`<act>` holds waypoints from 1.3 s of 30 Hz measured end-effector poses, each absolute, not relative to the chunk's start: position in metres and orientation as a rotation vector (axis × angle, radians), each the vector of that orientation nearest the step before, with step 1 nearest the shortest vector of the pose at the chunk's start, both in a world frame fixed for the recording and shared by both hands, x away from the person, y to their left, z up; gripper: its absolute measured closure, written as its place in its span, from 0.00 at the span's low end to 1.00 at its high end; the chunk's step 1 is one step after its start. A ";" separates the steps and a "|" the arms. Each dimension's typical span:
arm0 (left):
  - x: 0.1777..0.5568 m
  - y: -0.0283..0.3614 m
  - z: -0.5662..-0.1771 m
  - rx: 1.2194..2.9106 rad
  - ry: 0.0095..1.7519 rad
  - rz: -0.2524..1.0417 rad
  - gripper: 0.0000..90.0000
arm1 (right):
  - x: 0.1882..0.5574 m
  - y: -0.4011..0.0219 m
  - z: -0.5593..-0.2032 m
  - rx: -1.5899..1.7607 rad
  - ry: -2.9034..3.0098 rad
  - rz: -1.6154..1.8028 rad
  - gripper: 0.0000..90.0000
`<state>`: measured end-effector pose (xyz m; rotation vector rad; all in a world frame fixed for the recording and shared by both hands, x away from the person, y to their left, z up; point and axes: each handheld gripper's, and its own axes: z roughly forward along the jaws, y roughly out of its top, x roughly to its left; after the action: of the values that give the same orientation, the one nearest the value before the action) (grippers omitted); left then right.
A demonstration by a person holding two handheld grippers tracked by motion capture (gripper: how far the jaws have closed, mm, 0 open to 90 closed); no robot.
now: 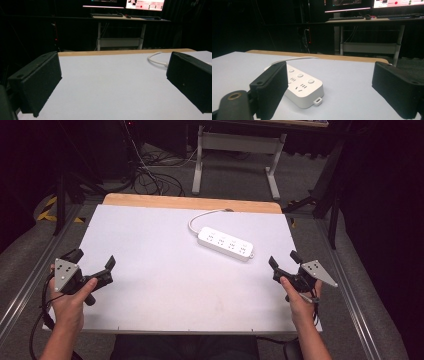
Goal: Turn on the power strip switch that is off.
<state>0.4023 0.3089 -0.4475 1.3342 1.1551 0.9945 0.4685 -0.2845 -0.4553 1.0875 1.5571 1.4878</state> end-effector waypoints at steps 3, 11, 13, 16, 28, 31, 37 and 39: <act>0.403 0.310 -0.448 1.326 1.161 0.990 0.01 | 0.468 -0.285 -0.455 1.085 1.556 1.490 0.16; 0.403 0.311 -0.448 1.317 1.171 0.978 0.01 | 0.468 -0.286 -0.453 1.109 1.555 1.497 0.45; 0.403 0.311 -0.448 1.315 1.172 0.977 0.01 | 0.467 -0.285 -0.452 1.092 1.575 1.494 0.54; 0.403 0.311 -0.448 1.316 1.172 0.976 0.01 | 0.466 -0.283 -0.452 1.067 1.589 1.482 0.60; 0.403 0.310 -0.448 1.325 1.171 0.969 0.03 | 0.463 -0.284 -0.446 1.062 1.714 1.481 1.00; 0.404 0.310 -0.449 1.326 1.175 0.969 0.03 | 0.464 -0.283 -0.441 1.074 1.784 1.462 1.00; 0.405 0.311 -0.449 1.332 1.170 0.974 0.03 | 0.468 -0.280 -0.433 1.084 1.881 1.428 1.00; 0.405 0.311 -0.449 1.330 1.171 0.976 0.03 | 0.473 -0.275 -0.430 1.071 1.931 1.412 1.00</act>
<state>0.4053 0.3109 -0.4493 1.3300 1.1715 0.9759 0.4730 -0.2754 -0.4302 1.0711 1.9311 1.4122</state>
